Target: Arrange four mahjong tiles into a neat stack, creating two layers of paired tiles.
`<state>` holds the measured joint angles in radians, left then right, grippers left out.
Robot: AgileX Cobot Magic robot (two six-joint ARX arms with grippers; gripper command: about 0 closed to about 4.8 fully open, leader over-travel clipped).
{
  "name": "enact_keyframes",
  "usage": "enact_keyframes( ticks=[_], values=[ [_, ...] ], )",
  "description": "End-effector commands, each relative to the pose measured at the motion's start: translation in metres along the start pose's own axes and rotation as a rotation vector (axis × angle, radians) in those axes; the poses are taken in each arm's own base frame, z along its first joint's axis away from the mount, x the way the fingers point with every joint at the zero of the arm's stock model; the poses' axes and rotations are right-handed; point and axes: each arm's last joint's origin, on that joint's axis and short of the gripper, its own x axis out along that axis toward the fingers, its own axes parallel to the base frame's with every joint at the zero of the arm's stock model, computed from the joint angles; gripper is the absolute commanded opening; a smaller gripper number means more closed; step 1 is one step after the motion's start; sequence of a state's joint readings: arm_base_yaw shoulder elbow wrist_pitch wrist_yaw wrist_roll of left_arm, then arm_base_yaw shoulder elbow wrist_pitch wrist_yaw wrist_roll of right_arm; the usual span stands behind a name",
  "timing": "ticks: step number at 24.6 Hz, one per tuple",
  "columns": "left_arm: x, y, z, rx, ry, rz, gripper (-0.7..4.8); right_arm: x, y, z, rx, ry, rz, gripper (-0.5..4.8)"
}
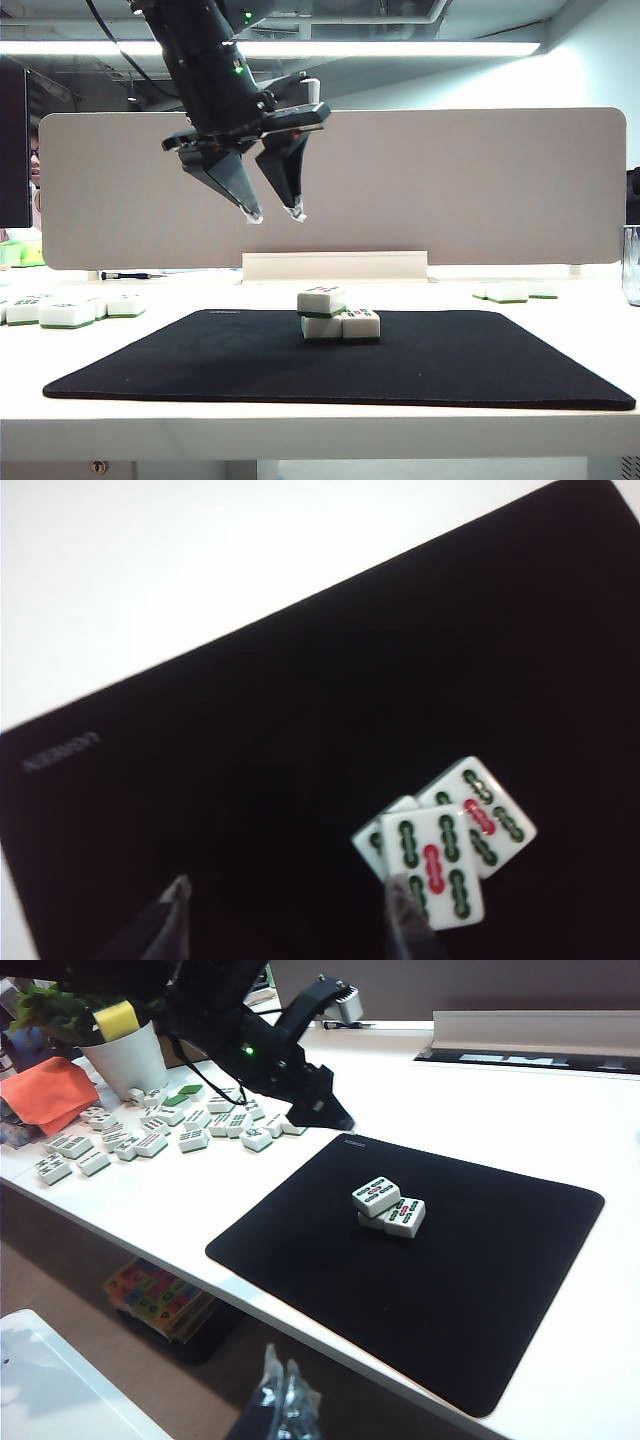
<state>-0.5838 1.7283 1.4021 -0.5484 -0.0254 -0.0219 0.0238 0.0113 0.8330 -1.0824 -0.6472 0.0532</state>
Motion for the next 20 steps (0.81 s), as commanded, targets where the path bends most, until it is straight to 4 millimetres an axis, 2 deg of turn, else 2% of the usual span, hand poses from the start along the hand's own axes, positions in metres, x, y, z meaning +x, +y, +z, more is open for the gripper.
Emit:
enact_keyframes(
  ticks=[1,2,5,12,15,20],
  values=[
    [0.011,-0.009,-0.002,-0.024,0.017,-0.046,3.60,-0.002,0.002,0.000,-0.018,-0.020,0.000,-0.01],
    [0.017,-0.010,-0.004,-0.028,0.042,-0.063,4.04,-0.002,0.002,0.000,-0.018,-0.020,0.000,-0.01],
    [0.027,-0.020,-0.008,-0.111,0.068,-0.095,4.04,-0.002,0.002,0.000,-0.018,-0.019,0.000,-0.01],
    [0.041,-0.036,-0.012,-0.150,0.093,-0.095,3.93,-0.002,0.002,0.000,-0.018,-0.020,-0.001,-0.01],
    [0.053,-0.037,-0.018,-0.218,0.139,-0.082,3.90,-0.002,0.002,0.000,-0.018,-0.019,-0.001,-0.01],
    [0.055,-0.038,-0.019,-0.266,0.158,-0.120,3.89,-0.002,0.002,0.000,-0.018,-0.020,-0.001,-0.01]
  ],
)
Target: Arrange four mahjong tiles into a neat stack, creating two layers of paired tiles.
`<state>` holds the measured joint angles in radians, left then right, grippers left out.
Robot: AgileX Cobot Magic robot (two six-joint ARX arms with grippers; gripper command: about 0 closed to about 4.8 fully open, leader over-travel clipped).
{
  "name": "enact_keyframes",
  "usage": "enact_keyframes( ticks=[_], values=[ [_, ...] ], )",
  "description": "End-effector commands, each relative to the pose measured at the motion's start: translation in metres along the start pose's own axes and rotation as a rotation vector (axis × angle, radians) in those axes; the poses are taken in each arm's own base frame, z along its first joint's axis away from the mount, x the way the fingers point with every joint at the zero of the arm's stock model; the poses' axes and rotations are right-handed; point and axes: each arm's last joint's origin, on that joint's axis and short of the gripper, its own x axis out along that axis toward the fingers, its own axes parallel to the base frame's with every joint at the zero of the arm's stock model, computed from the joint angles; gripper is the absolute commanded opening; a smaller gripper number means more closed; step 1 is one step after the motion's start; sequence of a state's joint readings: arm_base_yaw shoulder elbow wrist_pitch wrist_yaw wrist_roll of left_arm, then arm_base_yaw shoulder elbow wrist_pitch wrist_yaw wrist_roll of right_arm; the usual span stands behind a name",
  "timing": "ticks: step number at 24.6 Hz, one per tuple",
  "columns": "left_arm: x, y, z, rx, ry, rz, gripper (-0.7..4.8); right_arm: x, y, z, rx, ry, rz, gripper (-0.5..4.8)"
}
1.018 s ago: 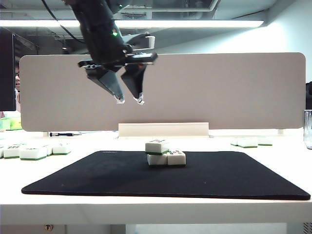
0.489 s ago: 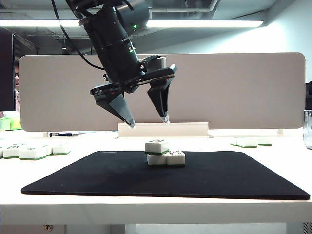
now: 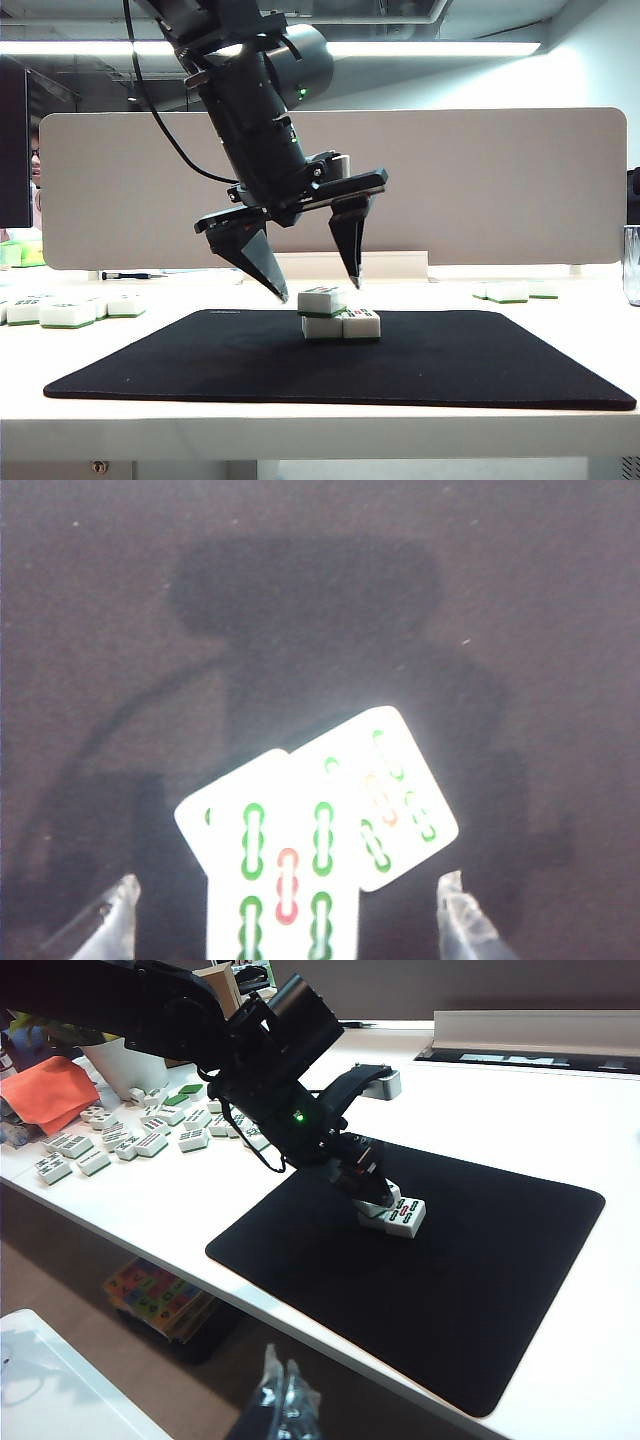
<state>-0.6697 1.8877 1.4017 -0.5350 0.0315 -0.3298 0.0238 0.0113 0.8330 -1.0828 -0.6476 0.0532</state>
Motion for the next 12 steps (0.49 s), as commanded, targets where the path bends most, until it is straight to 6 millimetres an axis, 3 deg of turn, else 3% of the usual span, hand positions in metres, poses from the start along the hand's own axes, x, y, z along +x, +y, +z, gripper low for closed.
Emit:
enact_keyframes(
  ticks=[1,3,12],
  values=[
    [-0.0027,-0.0039,0.0007,-0.023,0.015,-0.088,3.63,-0.0024,0.0018,0.0001,-0.019,-0.020,-0.001,-0.01],
    [-0.0027,-0.0074,-0.0007,-0.017,0.030,-0.123,3.31,-0.0024,0.0018,0.0001,-0.019,-0.020,-0.001,-0.01],
    [-0.0059,-0.0052,0.0011,0.028,-0.002,-0.061,3.31,-0.0024,0.0018,0.0001,-0.019,-0.020,-0.001,-0.01]
  ],
)
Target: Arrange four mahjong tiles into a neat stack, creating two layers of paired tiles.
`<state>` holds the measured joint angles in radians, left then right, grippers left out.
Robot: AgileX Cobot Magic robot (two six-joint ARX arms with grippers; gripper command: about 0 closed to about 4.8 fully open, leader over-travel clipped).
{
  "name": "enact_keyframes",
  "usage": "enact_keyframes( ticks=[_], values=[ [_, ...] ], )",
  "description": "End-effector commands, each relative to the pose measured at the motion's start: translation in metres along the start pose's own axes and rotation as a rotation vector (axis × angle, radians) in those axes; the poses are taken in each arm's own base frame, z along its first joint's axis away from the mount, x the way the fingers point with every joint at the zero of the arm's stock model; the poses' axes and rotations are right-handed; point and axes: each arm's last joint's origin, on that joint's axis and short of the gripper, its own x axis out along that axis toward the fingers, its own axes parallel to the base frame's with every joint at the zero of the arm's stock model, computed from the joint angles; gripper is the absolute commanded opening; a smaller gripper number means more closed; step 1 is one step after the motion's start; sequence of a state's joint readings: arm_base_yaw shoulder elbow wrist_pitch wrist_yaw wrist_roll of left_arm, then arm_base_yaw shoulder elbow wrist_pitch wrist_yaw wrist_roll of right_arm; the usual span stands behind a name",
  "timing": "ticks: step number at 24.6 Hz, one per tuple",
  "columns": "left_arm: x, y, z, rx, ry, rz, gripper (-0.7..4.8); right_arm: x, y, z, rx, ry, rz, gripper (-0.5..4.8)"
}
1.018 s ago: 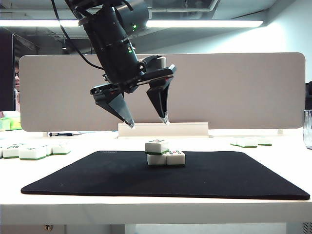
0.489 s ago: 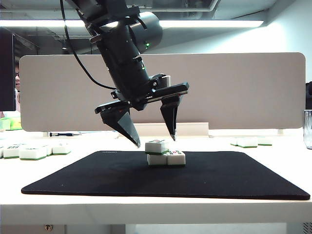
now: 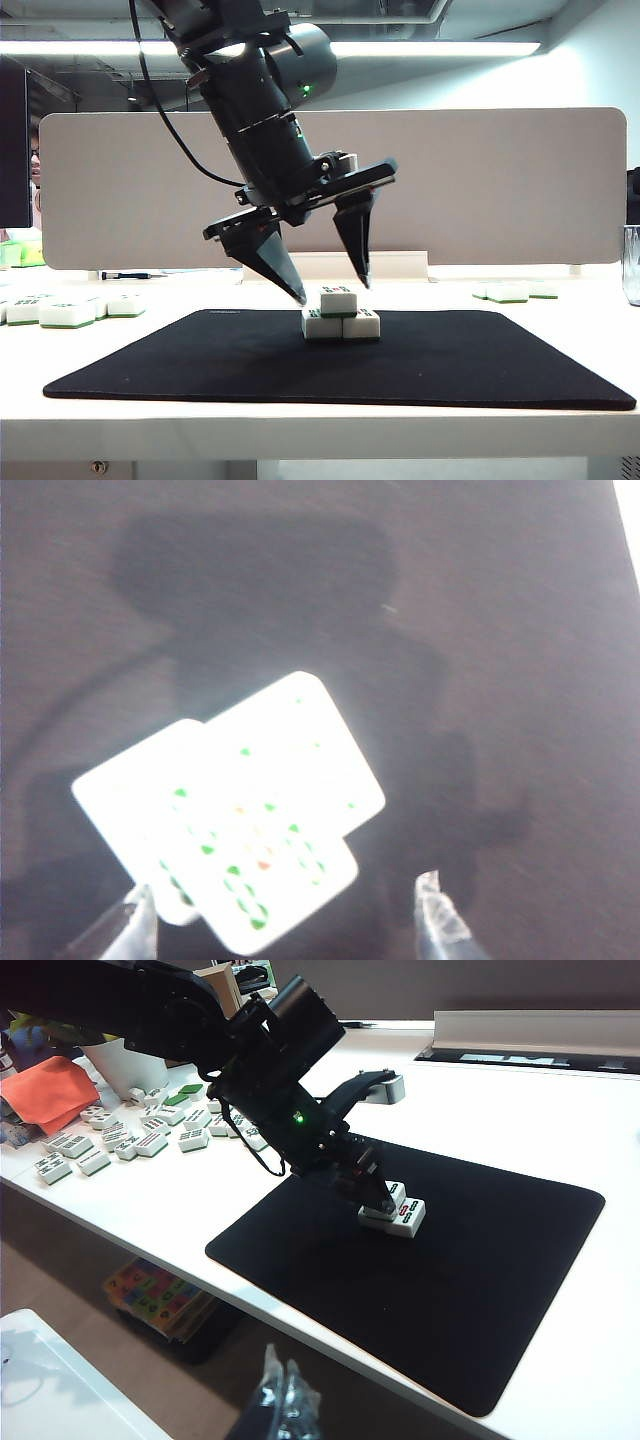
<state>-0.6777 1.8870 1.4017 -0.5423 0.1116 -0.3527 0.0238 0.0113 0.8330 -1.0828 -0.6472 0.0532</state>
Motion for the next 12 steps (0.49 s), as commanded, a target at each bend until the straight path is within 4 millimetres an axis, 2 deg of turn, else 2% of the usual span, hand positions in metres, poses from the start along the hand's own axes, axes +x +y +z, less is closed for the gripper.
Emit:
enact_keyframes(
  ticks=[1,7,12],
  values=[
    [-0.0058,-0.0012,0.0047,0.051,-0.050,0.015,3.31,-0.0024,0.0018,0.0001,-0.019,-0.020,0.000,-0.01],
    [-0.0055,-0.0014,0.0092,0.058,-0.139,0.134,3.31,-0.0024,0.0018,0.0000,-0.019,-0.020,-0.001,-0.01],
    [-0.0050,-0.0014,0.0103,0.058,-0.155,0.145,3.31,-0.0024,0.0018,0.0001,-0.019,-0.020,0.000,-0.01]
  ],
)
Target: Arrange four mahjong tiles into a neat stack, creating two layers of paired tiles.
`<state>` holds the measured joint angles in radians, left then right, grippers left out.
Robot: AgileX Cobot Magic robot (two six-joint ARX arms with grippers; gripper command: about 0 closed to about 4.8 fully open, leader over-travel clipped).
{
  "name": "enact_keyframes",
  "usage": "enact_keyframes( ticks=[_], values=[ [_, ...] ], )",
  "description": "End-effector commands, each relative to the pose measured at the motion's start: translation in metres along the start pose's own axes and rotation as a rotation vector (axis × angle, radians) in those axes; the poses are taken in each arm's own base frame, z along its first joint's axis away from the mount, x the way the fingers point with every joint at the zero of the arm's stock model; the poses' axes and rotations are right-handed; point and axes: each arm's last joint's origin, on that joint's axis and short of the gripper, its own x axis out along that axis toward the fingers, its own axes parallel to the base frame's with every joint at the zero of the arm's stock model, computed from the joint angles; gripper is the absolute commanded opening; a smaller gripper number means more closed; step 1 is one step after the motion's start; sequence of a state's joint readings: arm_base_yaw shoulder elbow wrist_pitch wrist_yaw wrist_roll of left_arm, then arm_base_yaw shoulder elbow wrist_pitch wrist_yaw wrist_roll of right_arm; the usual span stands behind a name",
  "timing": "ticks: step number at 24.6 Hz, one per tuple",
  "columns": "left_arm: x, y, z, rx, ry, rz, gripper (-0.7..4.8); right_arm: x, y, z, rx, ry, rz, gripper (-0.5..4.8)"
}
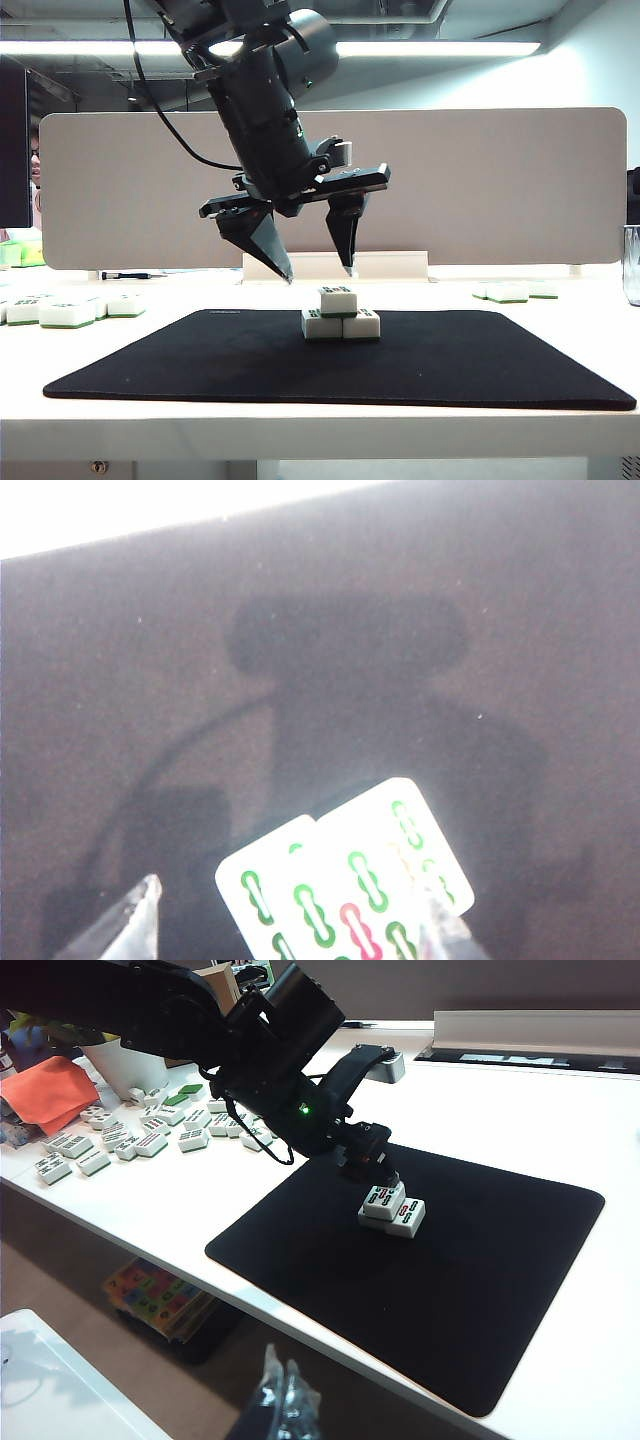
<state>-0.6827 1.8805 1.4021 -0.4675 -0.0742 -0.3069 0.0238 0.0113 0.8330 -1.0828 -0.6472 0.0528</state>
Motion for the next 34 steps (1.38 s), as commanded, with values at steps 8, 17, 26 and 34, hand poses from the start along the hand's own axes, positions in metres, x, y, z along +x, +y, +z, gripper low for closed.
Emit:
enact_keyframes(
  ticks=[8,17,26,34],
  values=[
    [0.009,-0.003,-0.002,0.030,0.001,0.000,3.31,-0.002,0.002,0.000,-0.019,-0.020,-0.001,-0.01],
    [0.013,-0.003,-0.003,0.045,0.000,0.016,3.31,-0.002,0.002,0.000,-0.019,-0.020,-0.001,-0.01],
    [0.013,-0.001,-0.003,0.045,-0.008,0.069,3.31,-0.002,0.002,0.000,-0.019,-0.020,-0.001,-0.01],
    [0.012,-0.001,-0.005,0.048,0.014,0.074,3.31,-0.002,0.002,0.000,-0.019,-0.020,-0.001,-0.01]
  ],
)
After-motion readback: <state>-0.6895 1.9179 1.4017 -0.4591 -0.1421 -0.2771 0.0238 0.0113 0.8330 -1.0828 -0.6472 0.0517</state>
